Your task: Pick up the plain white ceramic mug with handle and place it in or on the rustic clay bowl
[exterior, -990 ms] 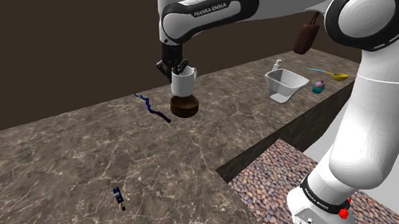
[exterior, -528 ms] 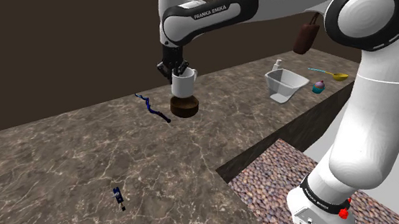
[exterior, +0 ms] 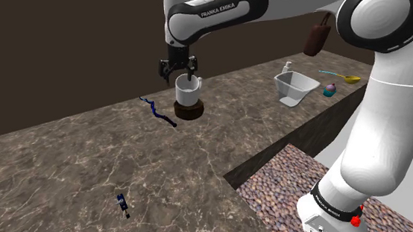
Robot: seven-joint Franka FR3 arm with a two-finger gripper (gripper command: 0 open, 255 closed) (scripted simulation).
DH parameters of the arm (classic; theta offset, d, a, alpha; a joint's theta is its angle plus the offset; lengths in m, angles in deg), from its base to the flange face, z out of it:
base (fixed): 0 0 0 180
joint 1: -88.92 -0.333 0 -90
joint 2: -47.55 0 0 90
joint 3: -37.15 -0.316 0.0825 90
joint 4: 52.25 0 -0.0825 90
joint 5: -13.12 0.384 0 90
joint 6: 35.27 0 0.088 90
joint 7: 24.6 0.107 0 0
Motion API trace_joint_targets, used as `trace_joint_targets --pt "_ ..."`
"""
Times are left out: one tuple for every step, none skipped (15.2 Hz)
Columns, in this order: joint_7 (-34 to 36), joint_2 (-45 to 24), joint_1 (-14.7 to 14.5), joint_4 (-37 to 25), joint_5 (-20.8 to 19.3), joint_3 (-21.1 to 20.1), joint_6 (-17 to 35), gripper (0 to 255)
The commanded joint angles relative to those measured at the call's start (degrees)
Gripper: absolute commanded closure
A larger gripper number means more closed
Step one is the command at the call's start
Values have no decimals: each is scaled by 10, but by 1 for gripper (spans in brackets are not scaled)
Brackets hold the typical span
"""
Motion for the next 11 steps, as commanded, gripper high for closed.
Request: trace_joint_targets --pt "-3 10 0 -15 4 -1 -25 0" --pt "-5 15 0 -28 6 -2 -42 0" --pt "-6 18 -1 -38 8 -3 -55 0" --pt "-6 18 -1 -38 8 -3 -55 0" --pt "-6 18 -1 -38 8 -3 -55 0" --pt "-6 18 -1 -38 8 -3 -55 0" --pt "-6 18 -1 -38 8 -3 -55 0" --pt "-6 18 -1 -38 8 -3 -55 0" --pt "-6 18 -1 -38 8 -3 -55 0" --pt "-6 18 -1 -38 8 -3 -55 0" --pt "-6 18 -1 -38 8 -3 -55 0"
